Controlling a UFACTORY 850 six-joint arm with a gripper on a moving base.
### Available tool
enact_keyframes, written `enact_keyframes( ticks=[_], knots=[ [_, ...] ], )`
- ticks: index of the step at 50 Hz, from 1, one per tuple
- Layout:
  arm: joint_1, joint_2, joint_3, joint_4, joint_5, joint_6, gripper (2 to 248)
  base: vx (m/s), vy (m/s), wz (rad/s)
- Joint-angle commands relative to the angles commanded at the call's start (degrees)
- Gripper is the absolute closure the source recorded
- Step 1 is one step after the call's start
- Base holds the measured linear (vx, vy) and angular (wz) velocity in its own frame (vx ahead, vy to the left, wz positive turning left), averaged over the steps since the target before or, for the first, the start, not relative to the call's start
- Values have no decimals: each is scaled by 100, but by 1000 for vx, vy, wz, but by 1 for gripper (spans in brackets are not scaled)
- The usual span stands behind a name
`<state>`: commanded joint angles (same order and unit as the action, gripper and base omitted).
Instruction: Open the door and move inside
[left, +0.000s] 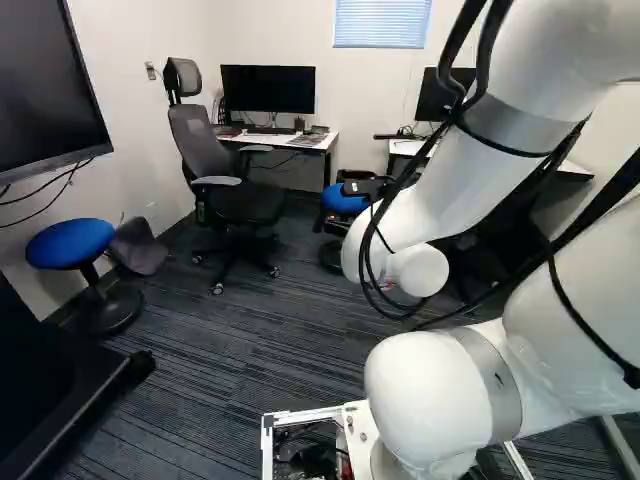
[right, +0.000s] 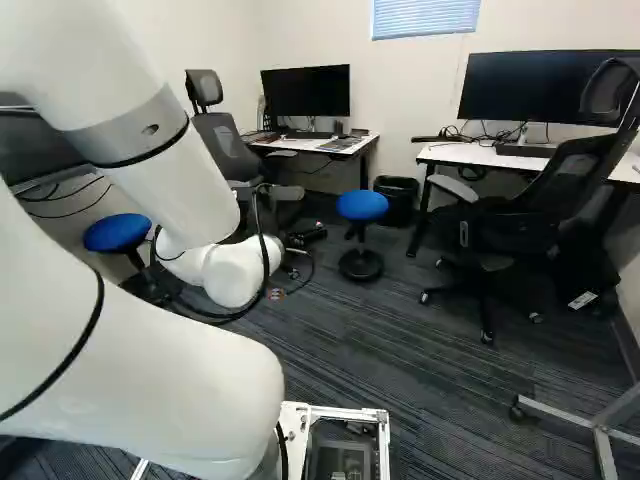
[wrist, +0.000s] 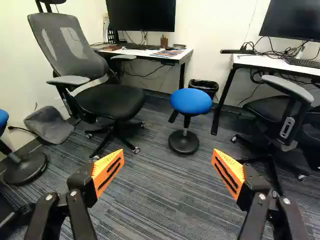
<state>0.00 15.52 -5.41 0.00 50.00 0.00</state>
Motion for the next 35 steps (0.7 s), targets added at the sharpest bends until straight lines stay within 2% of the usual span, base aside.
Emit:
enact_keyframes(
  ticks=[35],
  knots=[
    [0, 0, 0, 0, 0, 0, 3, 0, 0, 0]
  ],
)
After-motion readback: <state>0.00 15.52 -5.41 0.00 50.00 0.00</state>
